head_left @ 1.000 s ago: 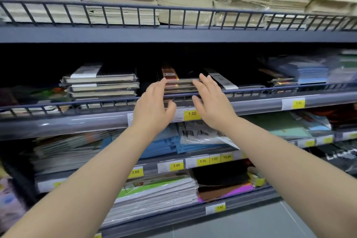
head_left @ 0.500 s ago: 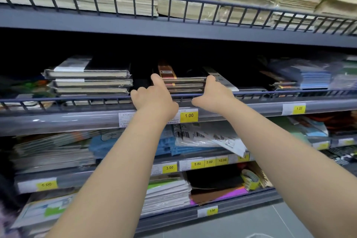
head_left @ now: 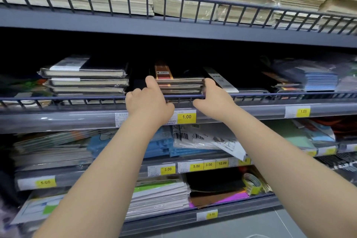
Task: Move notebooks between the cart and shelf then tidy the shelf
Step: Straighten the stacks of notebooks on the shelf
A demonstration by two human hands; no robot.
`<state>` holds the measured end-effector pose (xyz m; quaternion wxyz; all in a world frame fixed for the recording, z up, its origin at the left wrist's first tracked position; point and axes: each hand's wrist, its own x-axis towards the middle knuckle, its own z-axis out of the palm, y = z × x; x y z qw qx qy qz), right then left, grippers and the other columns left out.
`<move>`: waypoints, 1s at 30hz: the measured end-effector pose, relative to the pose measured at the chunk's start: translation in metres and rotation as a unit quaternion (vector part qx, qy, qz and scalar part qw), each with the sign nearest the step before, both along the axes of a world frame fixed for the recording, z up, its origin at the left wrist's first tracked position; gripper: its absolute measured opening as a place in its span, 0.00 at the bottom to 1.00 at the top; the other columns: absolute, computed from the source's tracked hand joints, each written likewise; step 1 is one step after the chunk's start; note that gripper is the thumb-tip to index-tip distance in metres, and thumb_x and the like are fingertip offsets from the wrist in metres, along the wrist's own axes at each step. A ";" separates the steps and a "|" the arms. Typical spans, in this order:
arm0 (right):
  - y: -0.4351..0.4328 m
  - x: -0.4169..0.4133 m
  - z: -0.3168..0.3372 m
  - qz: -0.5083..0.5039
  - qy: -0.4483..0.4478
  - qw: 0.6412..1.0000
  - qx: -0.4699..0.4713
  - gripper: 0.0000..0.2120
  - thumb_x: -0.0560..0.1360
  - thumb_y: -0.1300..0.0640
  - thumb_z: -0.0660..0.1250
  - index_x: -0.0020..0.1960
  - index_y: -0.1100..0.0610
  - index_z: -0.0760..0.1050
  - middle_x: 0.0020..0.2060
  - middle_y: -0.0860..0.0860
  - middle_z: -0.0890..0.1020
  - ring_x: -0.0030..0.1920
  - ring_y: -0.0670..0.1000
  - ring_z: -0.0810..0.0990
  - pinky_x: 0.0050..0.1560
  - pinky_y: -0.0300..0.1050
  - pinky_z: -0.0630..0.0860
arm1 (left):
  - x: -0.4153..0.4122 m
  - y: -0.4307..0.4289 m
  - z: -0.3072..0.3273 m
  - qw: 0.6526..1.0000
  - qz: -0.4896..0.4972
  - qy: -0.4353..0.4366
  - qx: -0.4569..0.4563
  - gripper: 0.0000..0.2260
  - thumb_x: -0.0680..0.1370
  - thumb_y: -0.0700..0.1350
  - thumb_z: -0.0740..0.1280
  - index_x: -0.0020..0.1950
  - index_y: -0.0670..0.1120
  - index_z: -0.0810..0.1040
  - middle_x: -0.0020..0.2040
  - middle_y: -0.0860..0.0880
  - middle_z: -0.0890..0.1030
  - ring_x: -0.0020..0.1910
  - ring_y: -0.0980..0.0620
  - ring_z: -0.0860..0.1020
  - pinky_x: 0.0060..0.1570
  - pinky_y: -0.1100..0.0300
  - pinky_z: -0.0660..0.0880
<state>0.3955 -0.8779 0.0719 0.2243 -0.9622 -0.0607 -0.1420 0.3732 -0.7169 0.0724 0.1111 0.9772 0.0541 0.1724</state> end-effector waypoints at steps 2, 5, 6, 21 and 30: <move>0.001 -0.001 -0.001 0.022 0.015 0.994 0.108 0.33 0.76 0.54 0.63 0.76 0.54 0.51 0.66 0.54 0.71 0.65 0.57 0.72 0.61 0.52 0.72 | -0.003 0.004 -0.001 0.999 -0.022 -0.013 -0.025 0.37 0.76 0.54 0.63 0.76 0.41 0.48 0.64 0.41 0.74 0.55 0.41 0.74 0.53 0.50 0.68; 0.003 -0.004 -0.005 0.048 0.010 0.973 0.226 0.34 0.77 0.60 0.60 0.78 0.50 0.48 0.76 0.51 0.60 0.73 0.53 0.64 0.70 0.50 0.65 | -0.007 0.004 -0.004 0.993 -0.065 -0.056 -0.077 0.38 0.76 0.49 0.63 0.78 0.44 0.44 0.76 0.43 0.60 0.59 0.41 0.75 0.51 0.52 0.70; 0.003 -0.005 -0.007 0.051 0.003 0.970 0.240 0.33 0.77 0.61 0.60 0.77 0.50 0.49 0.76 0.51 0.61 0.73 0.53 0.63 0.70 0.49 0.65 | -0.006 0.004 -0.005 0.993 -0.069 -0.065 -0.076 0.36 0.76 0.48 0.63 0.78 0.44 0.47 0.75 0.43 0.61 0.59 0.41 0.74 0.49 0.53 0.69; 0.026 -0.019 0.002 0.011 -0.169 0.981 -0.090 0.31 0.77 0.54 0.59 0.77 0.57 0.53 0.76 0.55 0.59 0.76 0.55 0.56 0.74 0.54 0.53 | -0.032 0.029 -0.001 0.977 -0.140 -0.138 -0.087 0.27 0.76 0.50 0.63 0.75 0.51 0.62 0.76 0.50 0.64 0.72 0.54 0.65 0.63 0.54 0.69; 0.129 -0.036 -0.028 0.190 -0.286 0.915 -0.210 0.28 0.76 0.48 0.56 0.74 0.58 0.63 0.73 0.56 0.66 0.74 0.56 0.64 0.74 0.56 0.56 | -0.050 0.153 -0.047 0.967 -0.015 -0.247 0.055 0.28 0.78 0.51 0.53 0.76 0.41 0.59 0.76 0.40 0.61 0.74 0.38 0.59 0.69 0.38 0.60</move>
